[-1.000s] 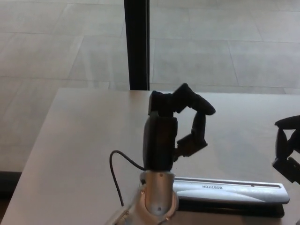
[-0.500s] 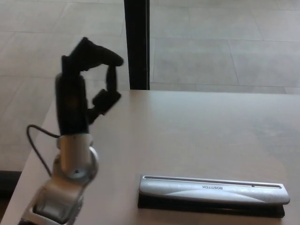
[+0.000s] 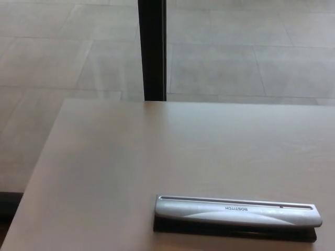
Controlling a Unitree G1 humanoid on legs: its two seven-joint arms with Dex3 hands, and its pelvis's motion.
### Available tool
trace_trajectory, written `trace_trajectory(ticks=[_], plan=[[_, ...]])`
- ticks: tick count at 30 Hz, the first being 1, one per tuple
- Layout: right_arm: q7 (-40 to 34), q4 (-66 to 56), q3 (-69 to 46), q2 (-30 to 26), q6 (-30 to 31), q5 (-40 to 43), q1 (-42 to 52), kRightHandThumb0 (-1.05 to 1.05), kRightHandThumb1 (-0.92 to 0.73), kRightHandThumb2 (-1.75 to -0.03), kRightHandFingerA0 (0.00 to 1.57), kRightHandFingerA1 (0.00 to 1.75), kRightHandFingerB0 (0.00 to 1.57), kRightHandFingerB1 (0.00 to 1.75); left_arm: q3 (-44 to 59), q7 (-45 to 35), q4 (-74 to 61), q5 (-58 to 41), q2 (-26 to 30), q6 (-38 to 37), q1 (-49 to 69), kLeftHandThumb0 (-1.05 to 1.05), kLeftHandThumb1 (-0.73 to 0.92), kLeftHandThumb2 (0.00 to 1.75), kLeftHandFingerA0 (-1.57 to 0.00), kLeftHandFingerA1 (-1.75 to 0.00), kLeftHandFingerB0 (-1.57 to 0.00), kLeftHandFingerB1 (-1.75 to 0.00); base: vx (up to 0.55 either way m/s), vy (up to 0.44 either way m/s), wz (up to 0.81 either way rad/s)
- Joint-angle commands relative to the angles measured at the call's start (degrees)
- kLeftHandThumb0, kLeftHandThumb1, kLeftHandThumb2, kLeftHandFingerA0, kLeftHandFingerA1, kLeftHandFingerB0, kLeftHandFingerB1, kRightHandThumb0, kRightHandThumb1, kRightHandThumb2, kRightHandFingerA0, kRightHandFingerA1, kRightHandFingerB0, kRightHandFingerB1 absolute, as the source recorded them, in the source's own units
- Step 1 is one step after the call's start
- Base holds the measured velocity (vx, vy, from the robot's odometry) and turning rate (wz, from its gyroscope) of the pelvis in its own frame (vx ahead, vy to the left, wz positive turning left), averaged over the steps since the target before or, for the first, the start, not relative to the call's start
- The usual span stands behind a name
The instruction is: A hole pucnch is kept on the middle on the desk infront of the robot and the robot uses both its hands as fists to press on it and use it
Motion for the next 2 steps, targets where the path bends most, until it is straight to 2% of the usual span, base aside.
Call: trace_trajectory(ticks=[1,2], plan=[[3.7,27.0,-11.6,-0.3,8.0,12.0,3.3,-0.52,-0.73,-0.66,0.92,0.93,0.62,0.6,19.3,-5.2,23.9,-10.9,4.0,6.6,13.8,-0.59,0.63,0.82,-1.07,-1.52,-0.92,-0.84,0.0,0.0,0.0],[3.7,27.0,-11.6,-0.3,8.0,12.0,3.3,-0.52,-0.73,-0.66,0.92,0.93,0.62,0.6,19.3,-5.2,23.9,-10.9,4.0,6.6,13.8,-0.59,0.63,0.82,-1.07,-1.52,-0.92,-0.84,0.0,0.0,0.0]])
